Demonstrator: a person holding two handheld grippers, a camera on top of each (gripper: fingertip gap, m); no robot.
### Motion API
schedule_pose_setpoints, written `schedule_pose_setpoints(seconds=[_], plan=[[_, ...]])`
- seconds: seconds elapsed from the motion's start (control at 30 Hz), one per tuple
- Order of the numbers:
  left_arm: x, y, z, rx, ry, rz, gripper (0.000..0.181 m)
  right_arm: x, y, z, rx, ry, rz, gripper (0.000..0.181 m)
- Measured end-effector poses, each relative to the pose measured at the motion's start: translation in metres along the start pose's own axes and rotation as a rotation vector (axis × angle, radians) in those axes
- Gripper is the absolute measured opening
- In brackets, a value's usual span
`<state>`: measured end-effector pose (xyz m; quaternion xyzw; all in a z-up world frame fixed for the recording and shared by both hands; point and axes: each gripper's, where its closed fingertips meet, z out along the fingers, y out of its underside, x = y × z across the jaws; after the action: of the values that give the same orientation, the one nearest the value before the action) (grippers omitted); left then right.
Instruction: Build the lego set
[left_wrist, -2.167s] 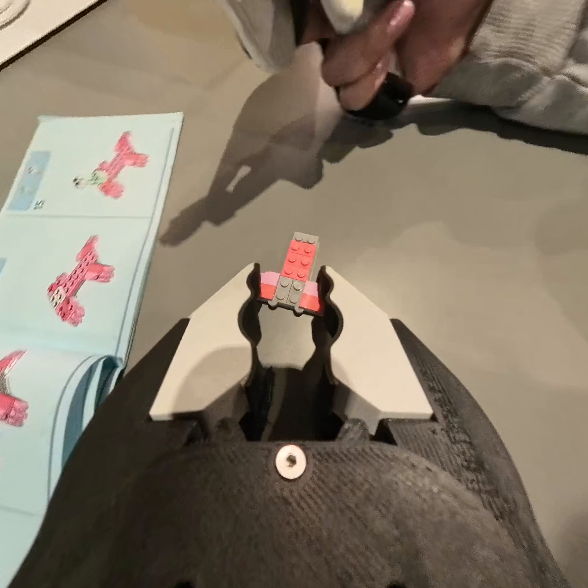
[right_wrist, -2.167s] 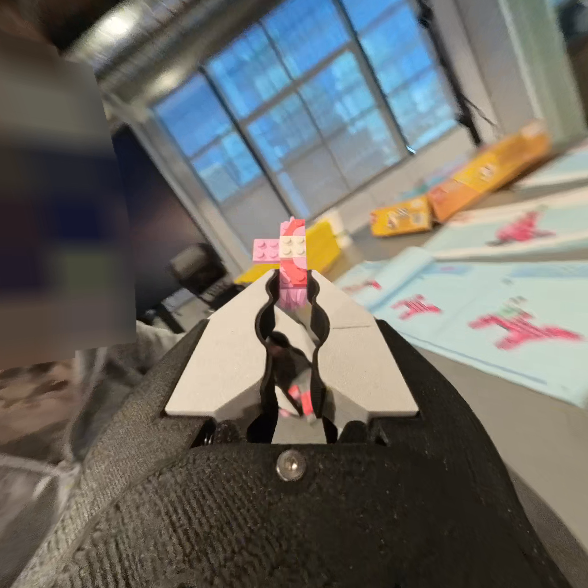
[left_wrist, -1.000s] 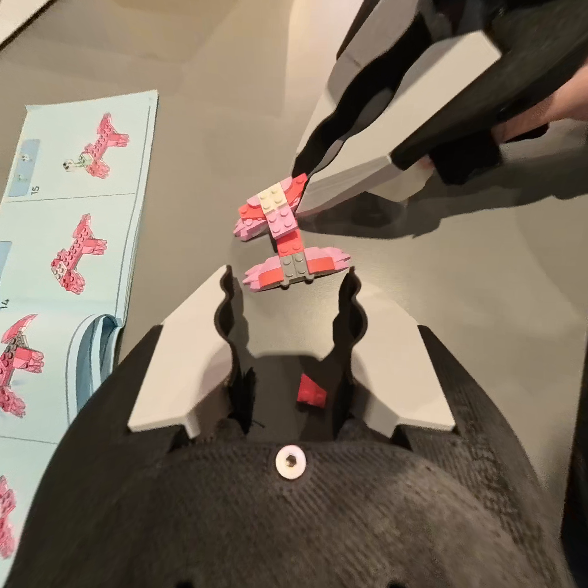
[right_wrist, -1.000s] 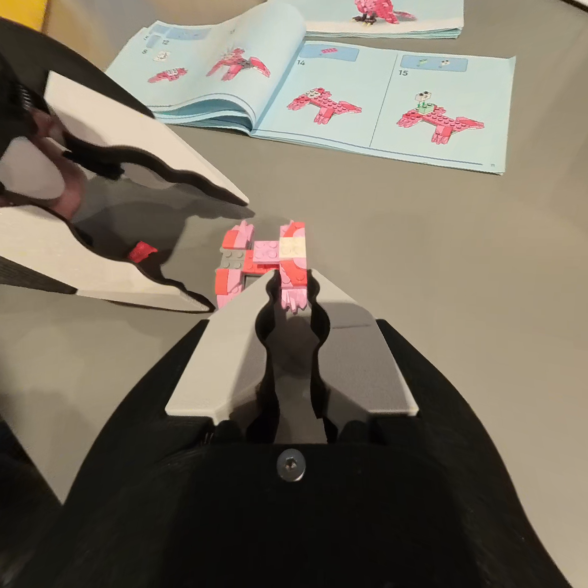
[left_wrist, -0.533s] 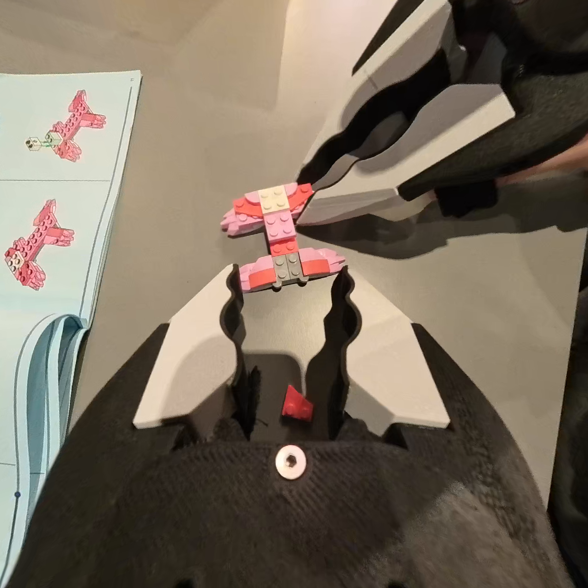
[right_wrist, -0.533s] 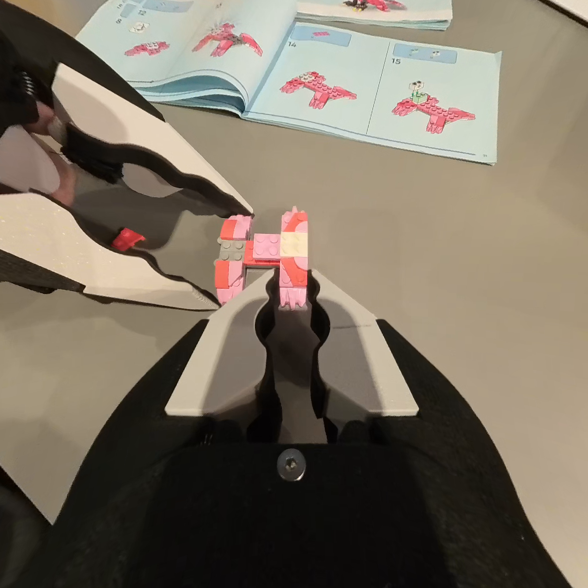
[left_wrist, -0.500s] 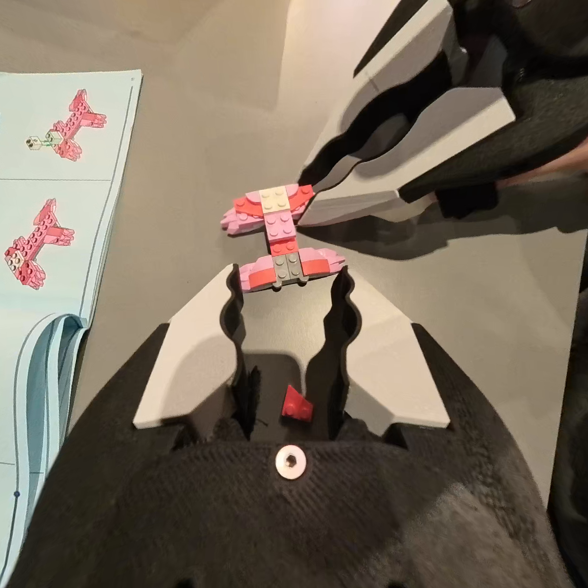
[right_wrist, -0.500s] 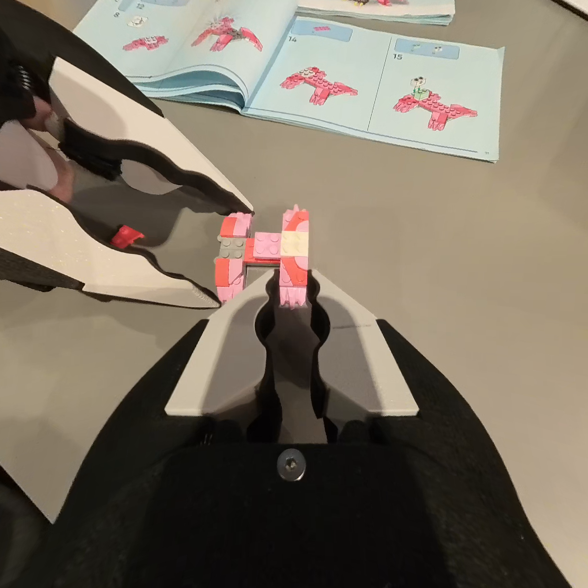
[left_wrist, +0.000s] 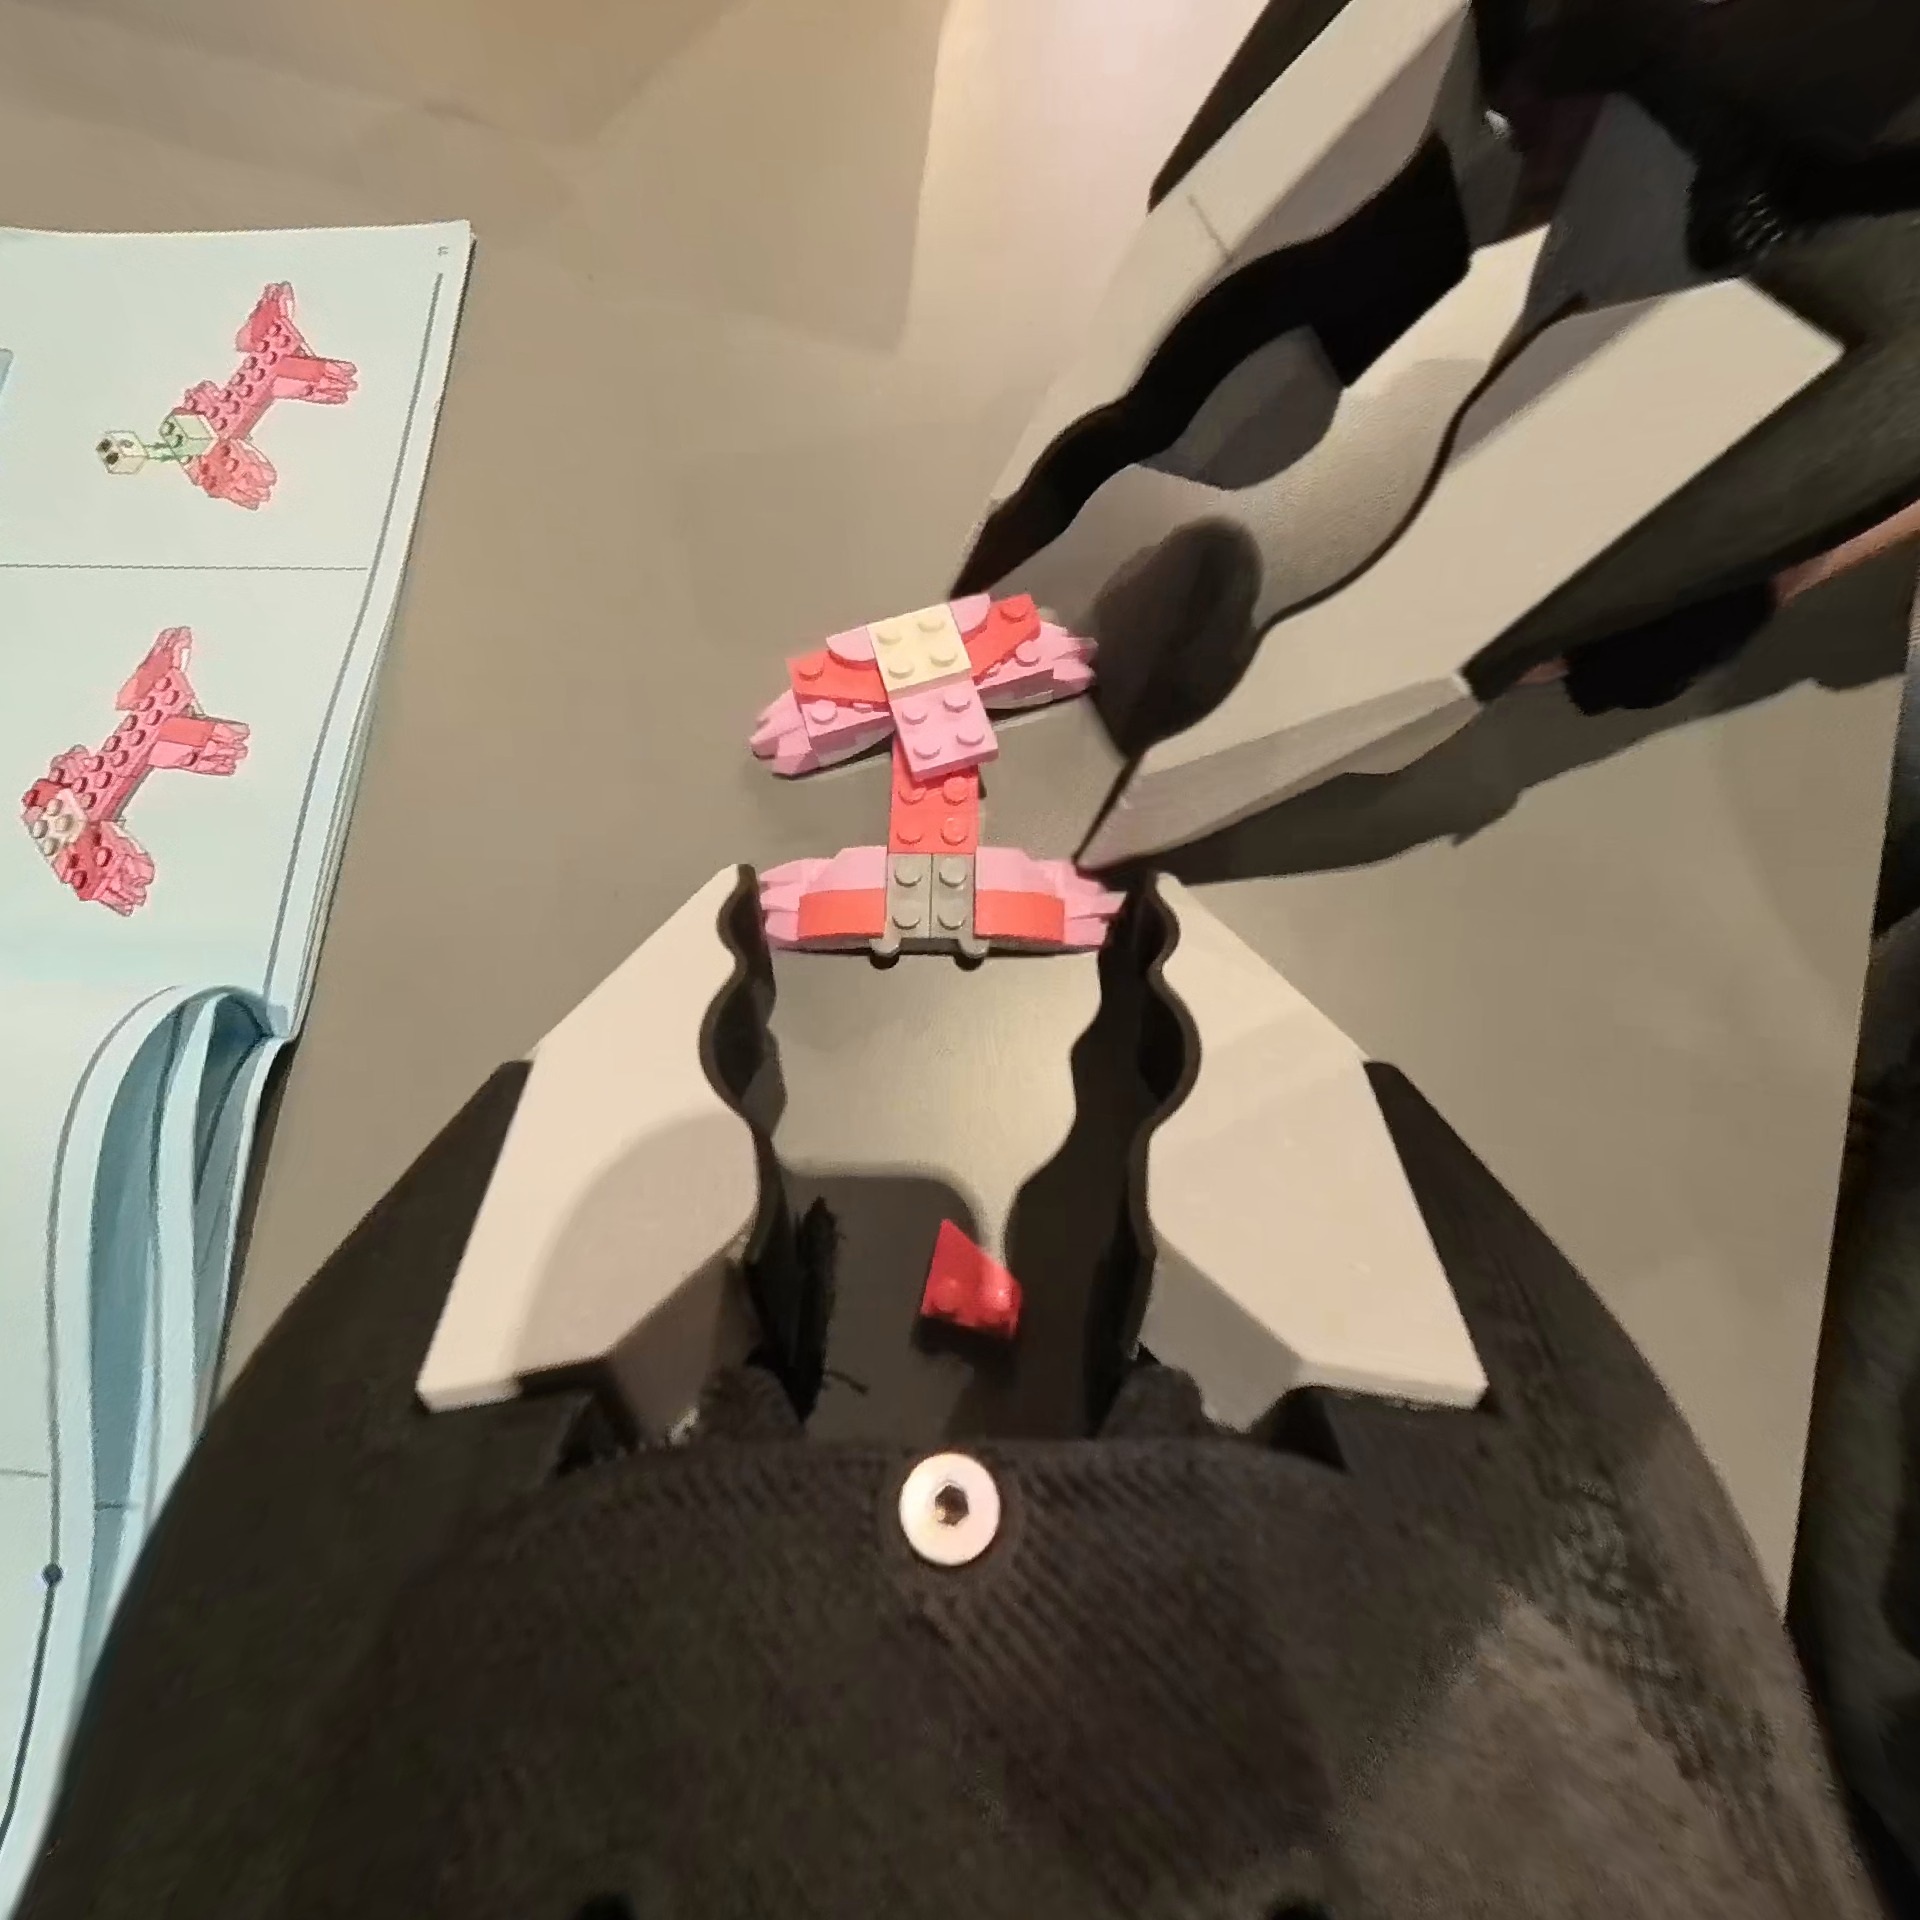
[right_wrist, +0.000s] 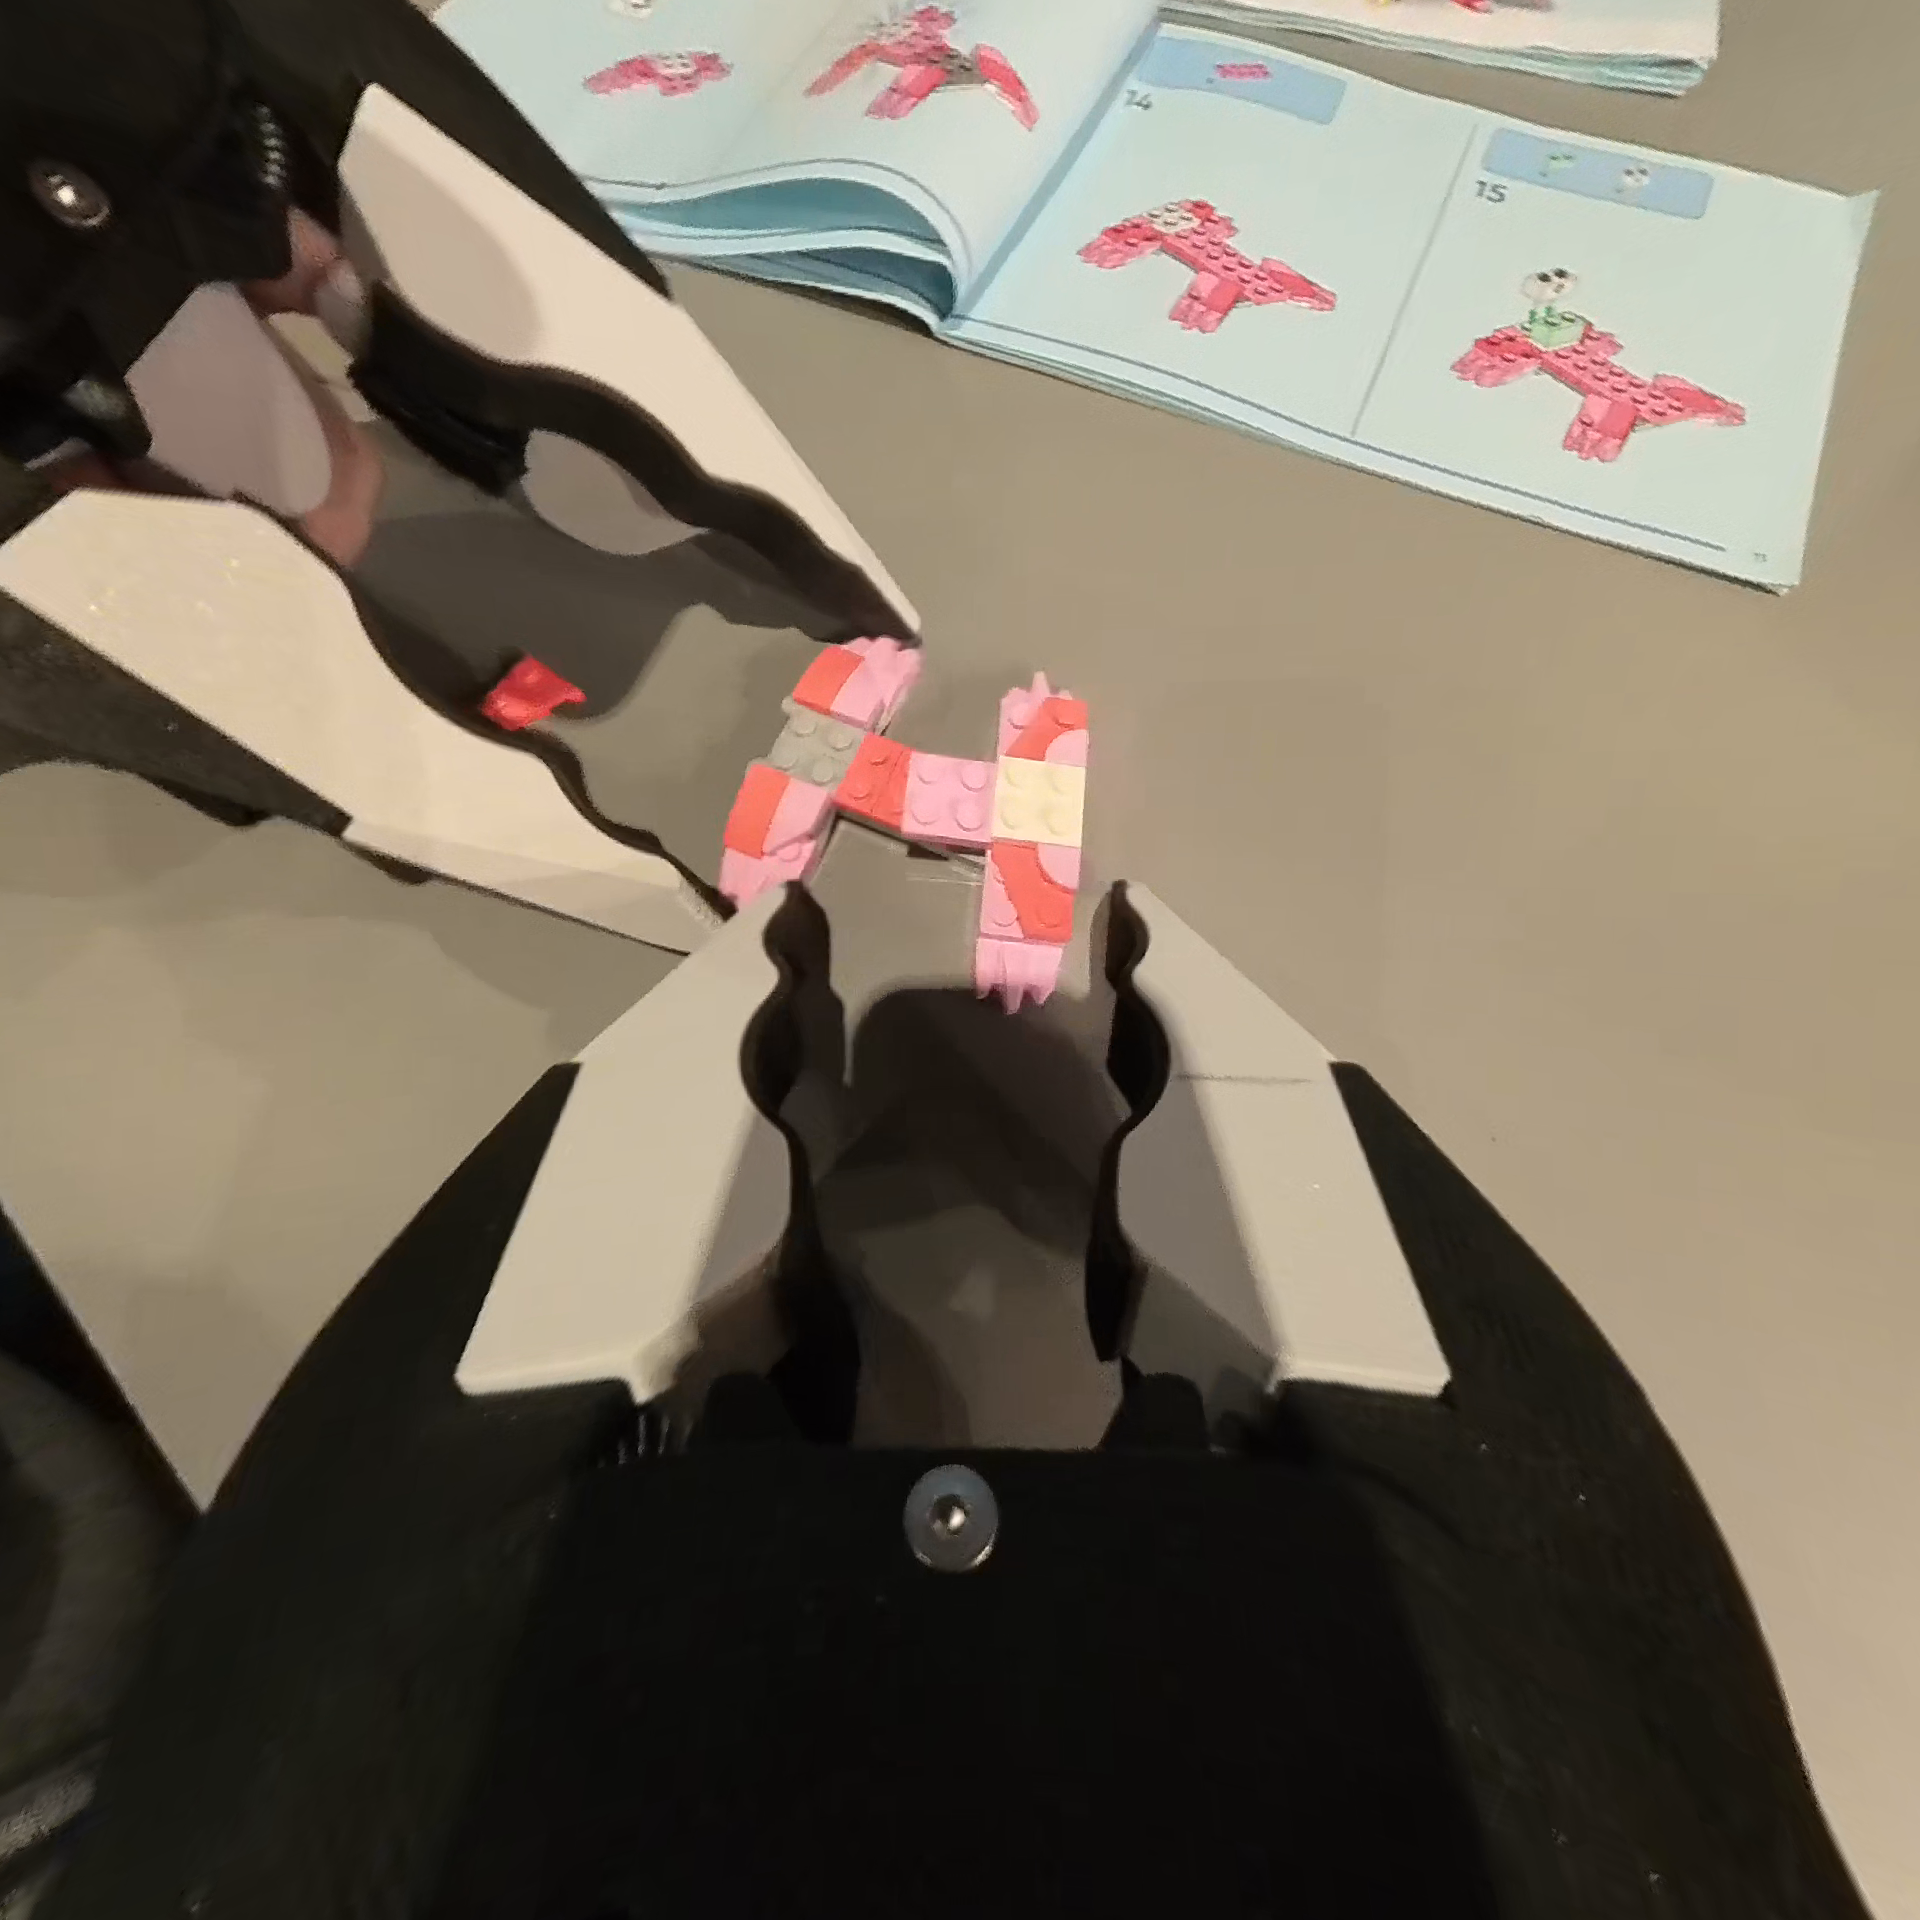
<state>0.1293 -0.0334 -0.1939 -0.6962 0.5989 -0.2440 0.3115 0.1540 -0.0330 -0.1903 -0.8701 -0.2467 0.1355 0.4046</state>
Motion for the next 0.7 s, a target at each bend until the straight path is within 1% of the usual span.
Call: schedule_pose_setpoints(seconds=[0.07, 0.2, 0.27, 0.3, 0.33, 0.43, 0.57, 0.7], plan=[[-0.002, -0.001, -0.005, 0.02, -0.008, -0.005, 0.072, -0.003, -0.002, -0.004, 0.024, -0.03, -0.045, 0.062], [0.0, -0.003, -0.017, 0.075, 0.03, -0.054, 0.072, -0.002, -0.003, -0.013, 0.079, -0.103, -0.074, 0.062], [0.002, -0.002, -0.023, 0.084, 0.056, -0.058, 0.068, 0.001, -0.002, -0.018, 0.097, -0.135, -0.086, 0.062], [0.004, 0.0, -0.024, 0.077, 0.071, -0.062, 0.062, 0.004, -0.002, -0.02, 0.1, -0.141, -0.095, 0.061], [0.006, 0.002, -0.025, 0.066, 0.089, -0.073, 0.057, 0.006, -0.001, -0.021, 0.098, -0.147, -0.107, 0.061], [0.011, 0.003, -0.025, 0.054, 0.121, -0.107, 0.049, 0.012, 0.004, -0.021, 0.073, -0.167, -0.117, 0.055], [0.011, 0.002, -0.021, 0.046, 0.094, -0.121, 0.046, 0.008, 0.002, -0.015, 0.063, -0.22, -0.108, 0.051], [0.015, 0.0, -0.018, 0.061, 0.11, -0.153, 0.045, 0.0, 0.002, -0.01, 0.029, -0.245, -0.124, 0.049]])
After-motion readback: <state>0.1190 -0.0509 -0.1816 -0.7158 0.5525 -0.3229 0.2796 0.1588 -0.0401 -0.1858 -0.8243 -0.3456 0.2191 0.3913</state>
